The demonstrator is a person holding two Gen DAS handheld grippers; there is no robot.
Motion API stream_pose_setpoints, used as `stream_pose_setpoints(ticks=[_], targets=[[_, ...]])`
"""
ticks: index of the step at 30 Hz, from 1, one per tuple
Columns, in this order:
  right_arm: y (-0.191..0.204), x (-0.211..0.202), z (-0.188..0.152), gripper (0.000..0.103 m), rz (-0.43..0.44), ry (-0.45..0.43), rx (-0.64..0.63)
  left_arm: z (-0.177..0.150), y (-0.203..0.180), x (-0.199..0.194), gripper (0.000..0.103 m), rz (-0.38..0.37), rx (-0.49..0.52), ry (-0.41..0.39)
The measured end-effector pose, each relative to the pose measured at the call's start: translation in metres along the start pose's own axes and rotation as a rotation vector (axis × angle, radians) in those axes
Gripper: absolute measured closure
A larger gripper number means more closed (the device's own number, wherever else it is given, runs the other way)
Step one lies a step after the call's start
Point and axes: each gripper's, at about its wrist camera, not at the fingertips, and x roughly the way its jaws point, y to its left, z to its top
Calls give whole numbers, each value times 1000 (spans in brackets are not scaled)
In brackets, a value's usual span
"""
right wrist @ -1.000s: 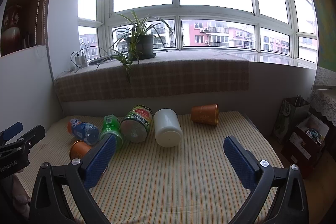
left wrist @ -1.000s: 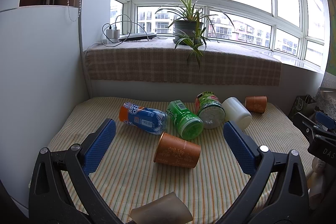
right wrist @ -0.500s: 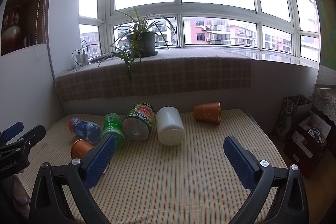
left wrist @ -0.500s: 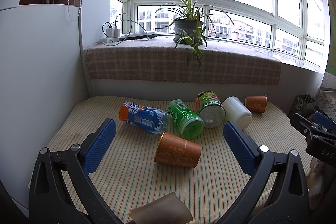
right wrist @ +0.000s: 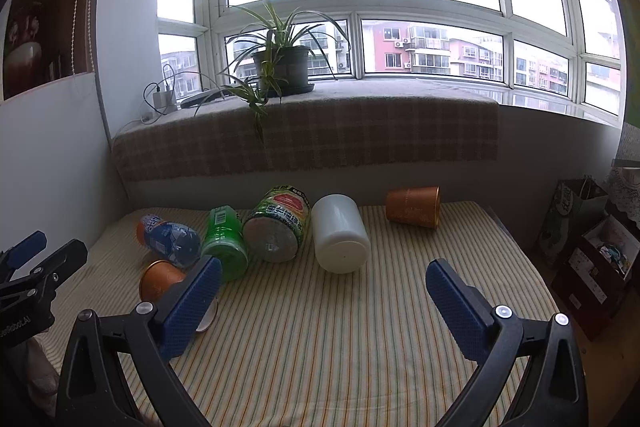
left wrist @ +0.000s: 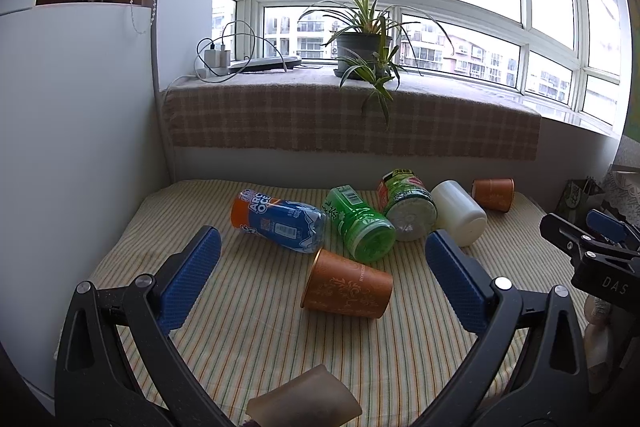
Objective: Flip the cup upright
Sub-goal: 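Move the right tool down over the lying green tea bottle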
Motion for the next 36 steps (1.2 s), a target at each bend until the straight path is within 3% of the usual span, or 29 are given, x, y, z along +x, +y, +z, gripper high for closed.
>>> stream_pose_setpoints(ticks=[7,13,22,28,36], targets=[[14,24,11,0,59,44,-40,-1,12,3,0,13,-7,28],[36,72,25,0,158,141,-89,-9,32,3,0,45,-44,78],[73,167,56,19,332,372,-129,-25,71,-3,0,126,-87,128],[96,225,67,25,366,539,-181,-31,93,-10,0,158,-129,142],[118,264,72,33,380,641,-214,-33,115,-16,0,208,-163,140]])
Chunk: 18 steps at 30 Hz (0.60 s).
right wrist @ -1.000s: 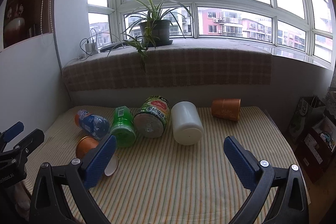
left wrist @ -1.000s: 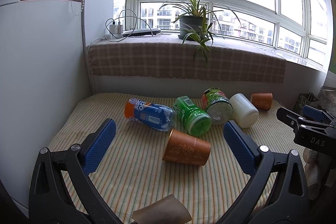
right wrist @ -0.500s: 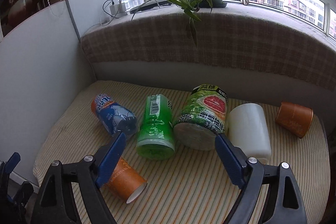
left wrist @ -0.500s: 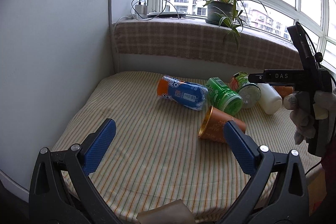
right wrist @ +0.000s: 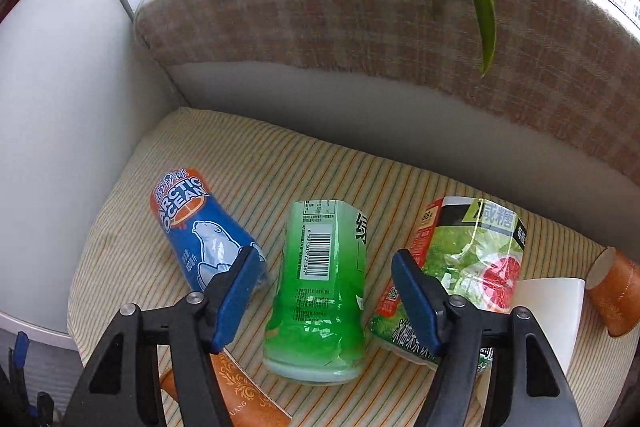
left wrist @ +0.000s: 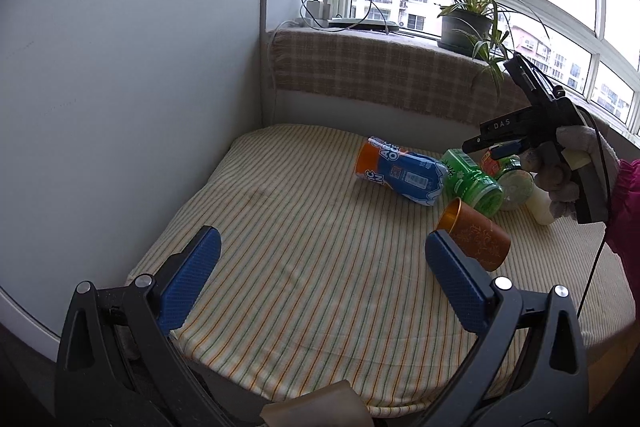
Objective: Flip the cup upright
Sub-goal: 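Move the right tool down over the lying green tea bottle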
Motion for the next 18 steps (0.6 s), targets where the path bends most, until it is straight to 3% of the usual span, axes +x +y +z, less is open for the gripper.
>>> stream_pose_setpoints(ticks=[6,18], targets=[[-3,22,8,39,7,72,28,1,9,3,0,13,-14,3],[17,38,12,42,-51,129,-71,0,17,8,0,24,-29,15]])
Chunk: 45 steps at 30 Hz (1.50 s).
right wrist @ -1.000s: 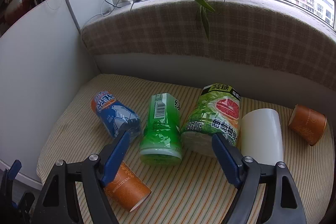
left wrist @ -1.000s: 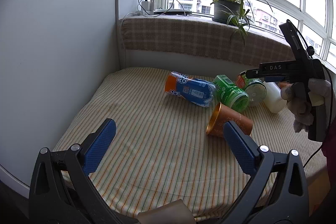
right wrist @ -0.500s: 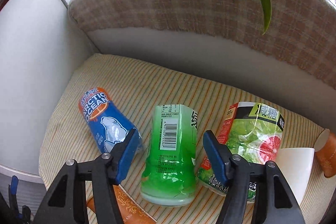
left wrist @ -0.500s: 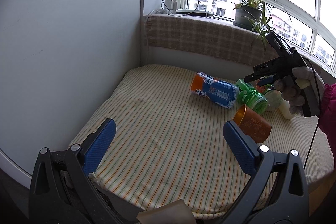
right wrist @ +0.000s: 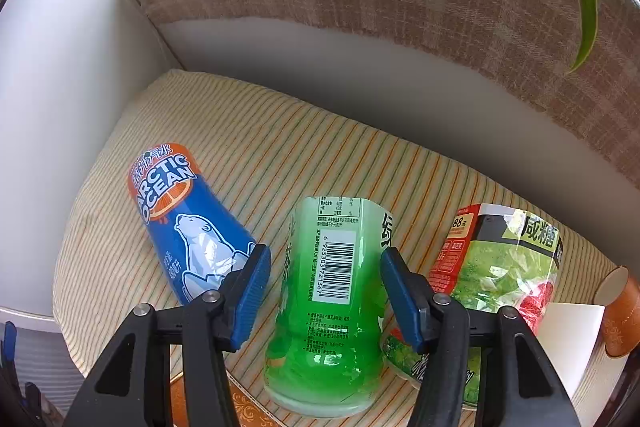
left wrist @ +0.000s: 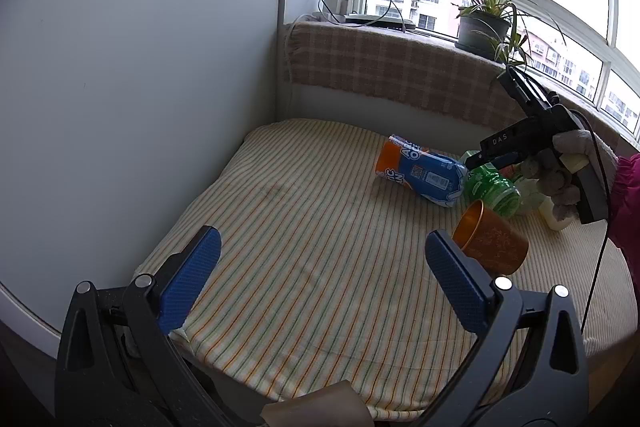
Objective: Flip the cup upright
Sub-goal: 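Move the right tool down over the lying green tea bottle, then close the right gripper around the green tea bottle's base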
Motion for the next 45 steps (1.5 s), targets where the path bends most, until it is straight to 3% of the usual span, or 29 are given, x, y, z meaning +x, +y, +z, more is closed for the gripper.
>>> stream_pose_setpoints(ticks=[14,20,25,31,43,45], targets=[[14,16,4,42,-90,55,-65,2,8,2,0,0,-17,-3],[11,6,1,53,-76,21,-48,3,6,0,0,-3,-13,-13],[9,-13,-8,55,-51,-32,-38,2,5,0,0,-8,-9,-15],[14,-8,-19,53,-50,-6,-63,0,3,-2,0,-19,-7,-17],[27,12,-16,40,-92,30,-116,1,9,-9,0,-13,-31,-32],[37,28,-9,42,-114,55,-130,1,8,-9,0,-15,-29,-33]])
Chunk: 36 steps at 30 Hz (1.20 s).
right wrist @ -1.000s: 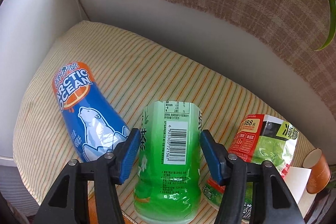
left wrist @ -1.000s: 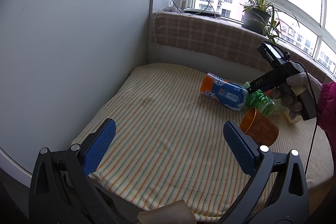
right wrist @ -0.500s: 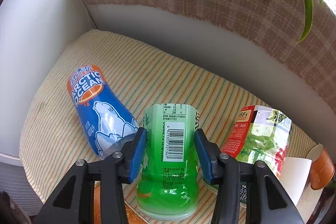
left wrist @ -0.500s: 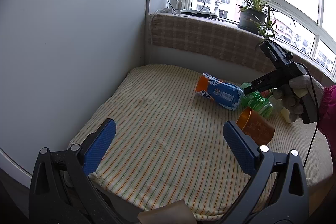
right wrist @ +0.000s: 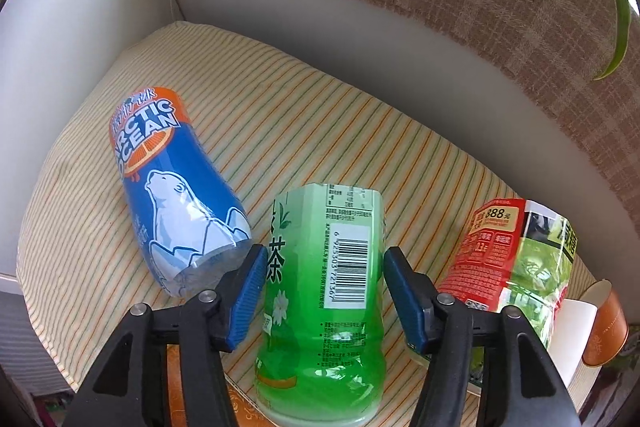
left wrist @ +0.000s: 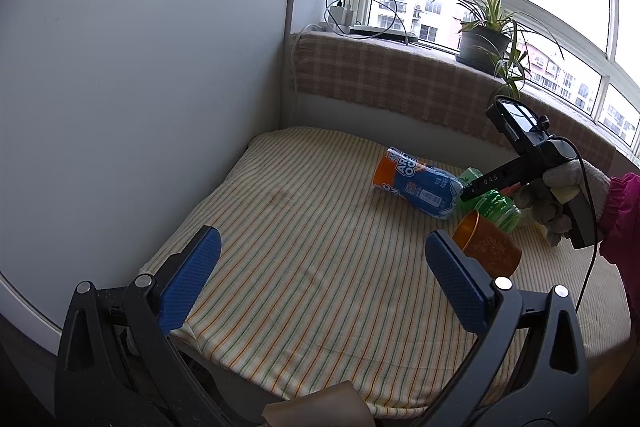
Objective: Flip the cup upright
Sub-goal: 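Close the right gripper around the green tea bottle's base, then lift the green tea bottle with the right gripper and swing it clear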
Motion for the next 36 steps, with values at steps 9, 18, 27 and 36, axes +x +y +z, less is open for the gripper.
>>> stream_pose_setpoints(ticks=[9,18,27,36], targets=[[-10,-35,-8,46,24,-117,60,7,-13,-1,0,-23,34,-25],[-31,-122,-61,46,103,-330,135,13,-53,0,0,-93,99,-41],[-73,-150,-180,46,231,-331,294,10,-111,4,0,-209,156,-17],[-94,-114,-245,46,309,-245,446,-1,-158,6,0,-322,198,49]])
